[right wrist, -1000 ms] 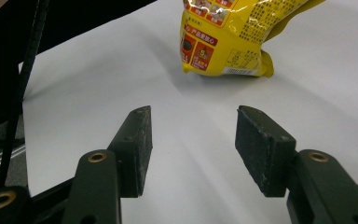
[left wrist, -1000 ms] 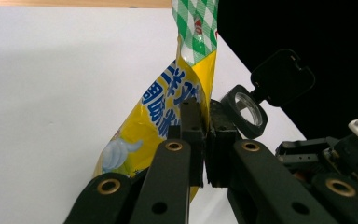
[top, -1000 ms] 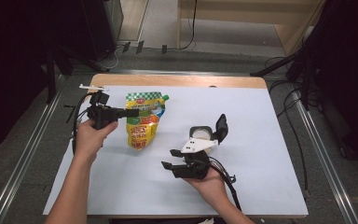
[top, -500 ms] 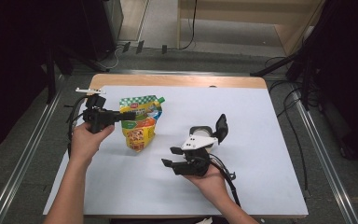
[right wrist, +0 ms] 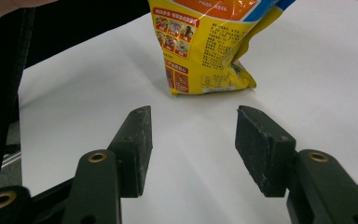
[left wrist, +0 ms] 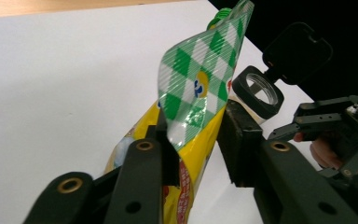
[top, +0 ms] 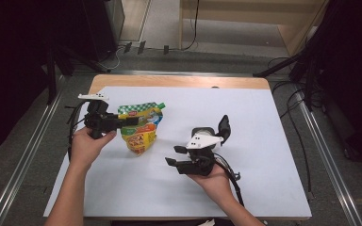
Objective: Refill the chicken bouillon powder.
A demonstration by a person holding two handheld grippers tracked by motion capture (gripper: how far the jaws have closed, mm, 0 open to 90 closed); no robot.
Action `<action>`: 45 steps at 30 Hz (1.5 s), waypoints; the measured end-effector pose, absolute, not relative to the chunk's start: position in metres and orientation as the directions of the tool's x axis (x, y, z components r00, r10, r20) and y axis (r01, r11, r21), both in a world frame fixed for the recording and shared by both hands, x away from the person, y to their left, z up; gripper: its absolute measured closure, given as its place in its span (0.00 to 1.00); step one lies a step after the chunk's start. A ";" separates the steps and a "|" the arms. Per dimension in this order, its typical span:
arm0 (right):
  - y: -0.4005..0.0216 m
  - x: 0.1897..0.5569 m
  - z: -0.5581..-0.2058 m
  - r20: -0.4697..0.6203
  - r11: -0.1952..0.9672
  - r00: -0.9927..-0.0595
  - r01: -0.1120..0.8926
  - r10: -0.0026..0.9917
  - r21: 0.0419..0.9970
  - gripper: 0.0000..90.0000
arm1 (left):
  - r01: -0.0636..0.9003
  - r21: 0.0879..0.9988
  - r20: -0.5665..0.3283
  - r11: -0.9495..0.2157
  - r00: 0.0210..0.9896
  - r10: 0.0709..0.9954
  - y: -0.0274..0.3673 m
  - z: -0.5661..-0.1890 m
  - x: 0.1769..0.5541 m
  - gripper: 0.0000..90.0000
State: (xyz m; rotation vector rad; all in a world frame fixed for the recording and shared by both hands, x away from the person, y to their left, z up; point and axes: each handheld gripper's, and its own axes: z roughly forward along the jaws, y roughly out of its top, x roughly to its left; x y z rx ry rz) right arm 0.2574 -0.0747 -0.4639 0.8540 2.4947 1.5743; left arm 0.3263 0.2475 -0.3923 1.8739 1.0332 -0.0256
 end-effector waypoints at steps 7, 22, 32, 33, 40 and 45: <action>-0.077 0.258 -0.462 0.227 0.319 -0.843 0.414 0.489 0.853 0.53 | 0.675 0.721 -0.439 -0.158 0.622 0.648 0.251 -0.394 0.323 0.71; -0.083 0.264 -0.458 0.239 0.320 -0.832 0.435 0.501 0.842 0.54 | 0.638 0.747 -0.373 -0.188 0.636 0.675 0.246 -0.388 0.311 0.61; -0.087 0.266 -0.454 0.242 0.332 -0.830 0.443 0.502 0.833 0.58 | 0.636 0.750 -0.381 -0.180 0.638 0.669 0.255 -0.387 0.300 0.53; -0.088 0.266 -0.453 0.245 0.333 -0.830 0.447 0.501 0.830 0.59 | 0.637 0.749 -0.381 -0.181 0.638 0.669 0.257 -0.387 0.299 0.53; -0.096 0.269 -0.444 0.283 0.341 -0.815 0.491 0.506 0.802 0.68 | 0.662 0.729 -0.400 -0.176 0.620 0.675 0.270 -0.391 0.293 0.51; -0.102 0.272 -0.442 0.319 0.337 -0.803 0.523 0.503 0.783 0.75 | 0.676 0.717 -0.407 -0.168 0.603 0.686 0.279 -0.393 0.292 0.50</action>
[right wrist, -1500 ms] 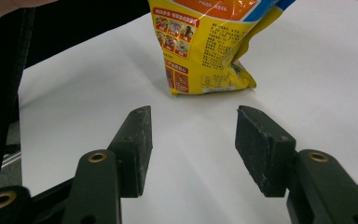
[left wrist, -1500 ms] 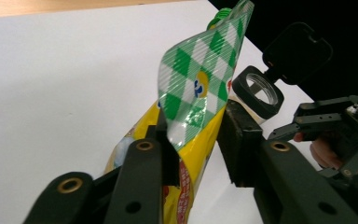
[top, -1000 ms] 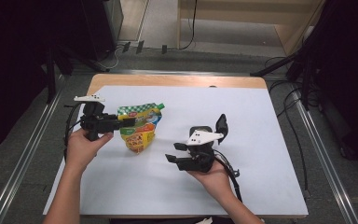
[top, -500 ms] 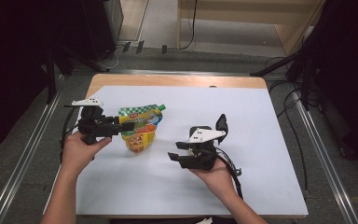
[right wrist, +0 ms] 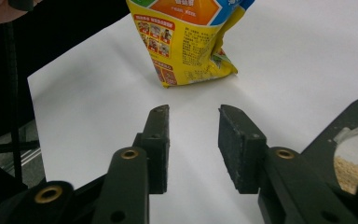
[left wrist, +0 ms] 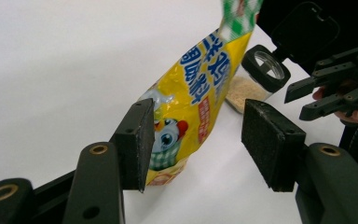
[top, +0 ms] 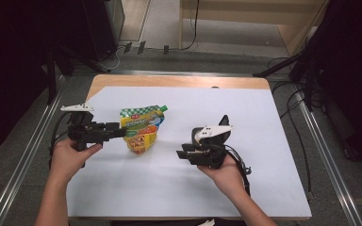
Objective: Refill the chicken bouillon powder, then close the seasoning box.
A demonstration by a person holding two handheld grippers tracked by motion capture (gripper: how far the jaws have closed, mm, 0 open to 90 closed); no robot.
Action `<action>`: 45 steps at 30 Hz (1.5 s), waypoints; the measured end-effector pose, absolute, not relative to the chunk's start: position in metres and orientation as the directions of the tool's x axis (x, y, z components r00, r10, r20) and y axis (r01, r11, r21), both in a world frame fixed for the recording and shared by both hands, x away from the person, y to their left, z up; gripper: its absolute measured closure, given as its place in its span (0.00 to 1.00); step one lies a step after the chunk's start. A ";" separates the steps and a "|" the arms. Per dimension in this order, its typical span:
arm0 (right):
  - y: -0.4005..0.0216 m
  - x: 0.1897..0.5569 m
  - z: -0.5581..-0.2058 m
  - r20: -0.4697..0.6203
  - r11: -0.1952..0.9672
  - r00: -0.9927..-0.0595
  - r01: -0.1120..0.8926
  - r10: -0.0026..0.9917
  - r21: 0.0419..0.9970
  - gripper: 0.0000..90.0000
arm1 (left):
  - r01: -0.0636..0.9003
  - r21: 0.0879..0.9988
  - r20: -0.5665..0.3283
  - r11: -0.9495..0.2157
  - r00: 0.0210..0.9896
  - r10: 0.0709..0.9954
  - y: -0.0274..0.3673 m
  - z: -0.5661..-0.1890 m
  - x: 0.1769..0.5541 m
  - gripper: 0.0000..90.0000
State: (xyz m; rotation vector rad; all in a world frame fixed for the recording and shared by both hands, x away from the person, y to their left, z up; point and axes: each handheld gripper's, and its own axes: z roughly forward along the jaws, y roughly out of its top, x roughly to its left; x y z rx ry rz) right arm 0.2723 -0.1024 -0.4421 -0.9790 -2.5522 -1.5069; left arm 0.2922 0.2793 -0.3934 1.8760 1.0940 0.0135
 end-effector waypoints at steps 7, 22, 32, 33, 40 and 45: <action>-0.109 0.274 -0.433 0.312 0.347 -0.803 0.522 0.507 0.779 0.79 | 0.684 0.716 -0.422 -0.141 0.585 0.693 0.292 -0.395 0.292 0.50; -0.138 0.283 -0.404 0.321 0.342 -0.801 0.528 0.506 0.777 1.00 | 0.695 0.711 -0.409 -0.107 0.532 0.742 0.308 -0.407 0.293 0.47; -0.166 0.289 -0.384 0.303 0.307 -0.784 0.520 0.541 0.797 1.00 | 0.686 0.718 -0.377 -0.118 0.525 0.763 0.311 -0.418 0.294 0.47; -0.169 0.290 -0.383 0.305 0.301 -0.781 0.522 0.545 0.798 1.00 | 0.682 0.721 -0.369 -0.124 0.528 0.765 0.311 -0.419 0.295 0.47; -0.192 0.294 -0.371 0.290 0.273 -0.757 0.521 0.586 0.809 1.00 | 0.685 0.716 -0.357 -0.134 0.525 0.772 0.309 -0.424 0.296 0.45; -0.210 0.296 -0.365 0.291 0.238 -0.729 0.528 0.620 0.816 1.00 | 0.684 0.715 -0.347 -0.145 0.527 0.776 0.308 -0.425 0.296 0.45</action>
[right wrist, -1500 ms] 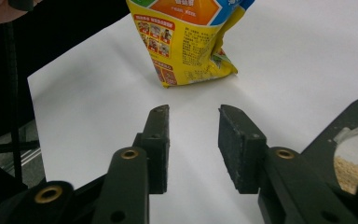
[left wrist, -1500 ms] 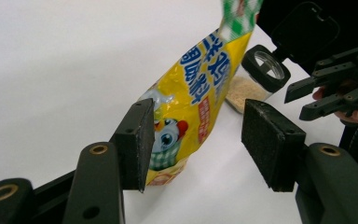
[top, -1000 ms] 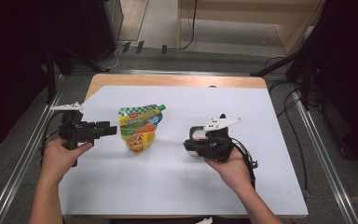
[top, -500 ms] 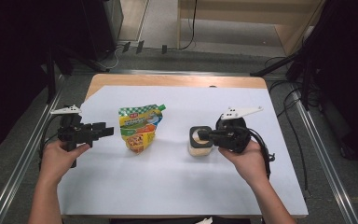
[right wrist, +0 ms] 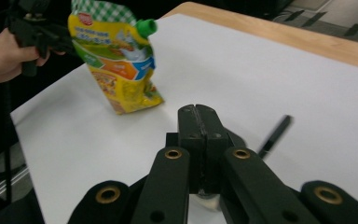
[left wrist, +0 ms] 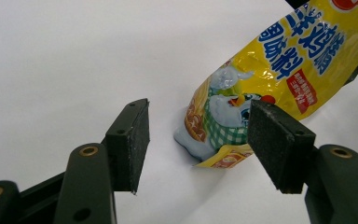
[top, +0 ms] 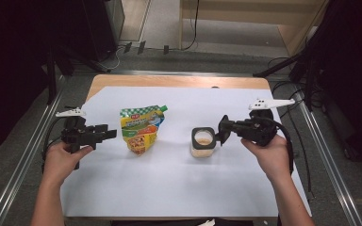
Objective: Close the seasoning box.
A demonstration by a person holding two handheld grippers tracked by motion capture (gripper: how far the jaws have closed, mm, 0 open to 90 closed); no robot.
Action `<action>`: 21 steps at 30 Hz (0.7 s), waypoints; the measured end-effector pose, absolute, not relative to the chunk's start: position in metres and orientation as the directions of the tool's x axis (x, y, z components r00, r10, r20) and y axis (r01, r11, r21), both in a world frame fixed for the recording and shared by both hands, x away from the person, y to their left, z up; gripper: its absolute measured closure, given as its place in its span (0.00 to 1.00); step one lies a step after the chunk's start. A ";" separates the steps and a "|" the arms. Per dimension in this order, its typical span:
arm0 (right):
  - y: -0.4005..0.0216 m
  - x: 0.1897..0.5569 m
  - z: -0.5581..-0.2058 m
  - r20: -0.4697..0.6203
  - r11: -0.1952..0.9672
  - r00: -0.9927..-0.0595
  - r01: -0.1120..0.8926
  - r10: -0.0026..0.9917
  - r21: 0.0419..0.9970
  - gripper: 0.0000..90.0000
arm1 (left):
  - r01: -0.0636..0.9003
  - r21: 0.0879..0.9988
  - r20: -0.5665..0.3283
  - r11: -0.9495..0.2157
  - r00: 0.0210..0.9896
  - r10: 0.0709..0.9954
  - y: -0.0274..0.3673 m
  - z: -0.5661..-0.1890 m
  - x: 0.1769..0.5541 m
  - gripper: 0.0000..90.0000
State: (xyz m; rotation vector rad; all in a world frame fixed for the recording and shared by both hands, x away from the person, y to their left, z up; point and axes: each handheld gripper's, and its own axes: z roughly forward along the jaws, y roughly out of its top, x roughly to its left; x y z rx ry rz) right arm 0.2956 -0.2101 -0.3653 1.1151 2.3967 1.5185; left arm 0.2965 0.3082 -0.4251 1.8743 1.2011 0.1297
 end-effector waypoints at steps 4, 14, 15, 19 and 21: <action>-0.224 0.299 -0.366 0.291 0.214 -0.703 0.536 0.649 0.817 1.00 | 0.684 0.715 -0.345 -0.143 0.524 0.779 0.309 -0.426 0.297 0.45; -0.244 0.310 -0.389 0.318 0.167 -0.625 0.591 0.713 0.789 1.00 | 0.678 0.722 -0.347 -0.137 0.527 0.776 0.309 -0.426 0.296 0.44; -0.243 0.312 -0.393 0.322 0.170 -0.624 0.597 0.712 0.784 1.00 | 0.678 0.722 -0.347 -0.137 0.526 0.777 0.309 -0.426 0.296 0.44; -0.236 0.316 -0.405 0.330 0.181 -0.620 0.616 0.712 0.767 1.00 | 0.681 0.718 -0.346 -0.142 0.526 0.777 0.308 -0.426 0.297 0.44; -0.232 0.317 -0.410 0.333 0.188 -0.619 0.624 0.711 0.759 1.00 | 0.677 0.722 -0.341 -0.146 0.532 0.775 0.308 -0.426 0.297 0.44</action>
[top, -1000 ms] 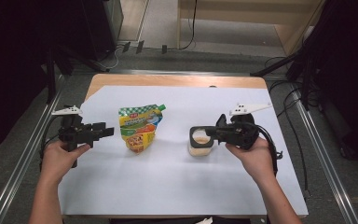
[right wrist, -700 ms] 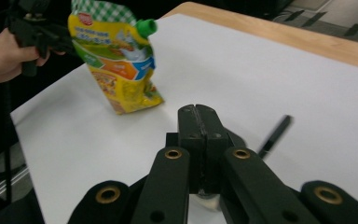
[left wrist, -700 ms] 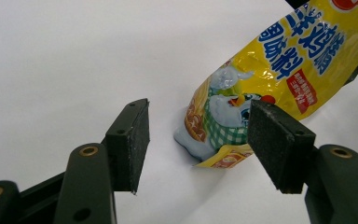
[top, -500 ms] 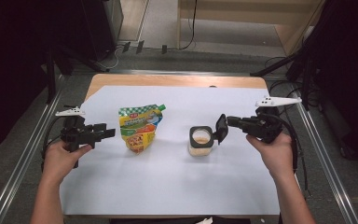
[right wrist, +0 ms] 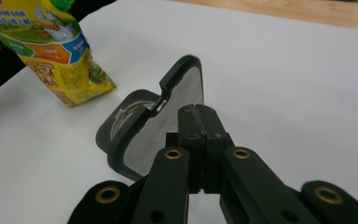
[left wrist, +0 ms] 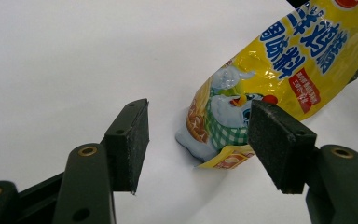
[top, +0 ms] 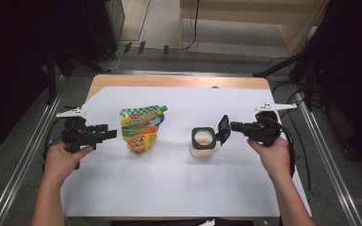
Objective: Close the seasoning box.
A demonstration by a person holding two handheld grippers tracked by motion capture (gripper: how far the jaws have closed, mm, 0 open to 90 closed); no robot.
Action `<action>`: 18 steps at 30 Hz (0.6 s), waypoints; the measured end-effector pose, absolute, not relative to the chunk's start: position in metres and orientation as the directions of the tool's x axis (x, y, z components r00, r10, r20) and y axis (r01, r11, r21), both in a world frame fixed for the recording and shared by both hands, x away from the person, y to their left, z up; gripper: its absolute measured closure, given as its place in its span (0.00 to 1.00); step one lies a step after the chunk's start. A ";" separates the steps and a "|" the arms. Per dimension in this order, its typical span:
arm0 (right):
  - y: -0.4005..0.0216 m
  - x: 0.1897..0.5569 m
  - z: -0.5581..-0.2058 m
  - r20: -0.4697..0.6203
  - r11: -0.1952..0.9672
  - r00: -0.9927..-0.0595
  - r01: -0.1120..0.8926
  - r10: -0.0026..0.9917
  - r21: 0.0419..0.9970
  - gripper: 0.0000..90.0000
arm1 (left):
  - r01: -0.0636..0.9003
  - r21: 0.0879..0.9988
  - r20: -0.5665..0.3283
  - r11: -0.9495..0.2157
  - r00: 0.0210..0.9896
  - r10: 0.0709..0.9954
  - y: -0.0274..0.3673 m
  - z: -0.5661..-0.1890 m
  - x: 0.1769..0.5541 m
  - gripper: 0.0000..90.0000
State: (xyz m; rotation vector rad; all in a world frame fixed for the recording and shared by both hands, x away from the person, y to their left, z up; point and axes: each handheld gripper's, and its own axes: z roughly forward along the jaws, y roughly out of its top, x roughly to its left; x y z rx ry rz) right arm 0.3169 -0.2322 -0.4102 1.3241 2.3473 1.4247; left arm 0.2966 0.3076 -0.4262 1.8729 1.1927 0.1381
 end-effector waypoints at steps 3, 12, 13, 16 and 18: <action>-0.226 0.317 -0.415 0.331 0.204 -0.628 0.626 0.704 0.753 1.00 | 0.676 0.723 -0.341 -0.143 0.530 0.777 0.308 -0.426 0.297 0.44; -0.220 0.315 -0.423 0.350 0.198 -0.627 0.636 0.696 0.746 1.00 | 0.673 0.725 -0.338 -0.147 0.534 0.775 0.304 -0.427 0.304 0.44; -0.219 0.315 -0.423 0.347 0.202 -0.629 0.635 0.695 0.746 1.00 | 0.677 0.720 -0.338 -0.153 0.535 0.775 0.303 -0.427 0.305 0.44; -0.215 0.315 -0.424 0.342 0.215 -0.640 0.630 0.688 0.746 1.00 | 0.679 0.715 -0.333 -0.167 0.540 0.773 0.300 -0.429 0.305 0.44; -0.212 0.314 -0.424 0.350 0.217 -0.645 0.632 0.680 0.744 1.00 | 0.680 0.713 -0.332 -0.170 0.541 0.772 0.300 -0.429 0.304 0.44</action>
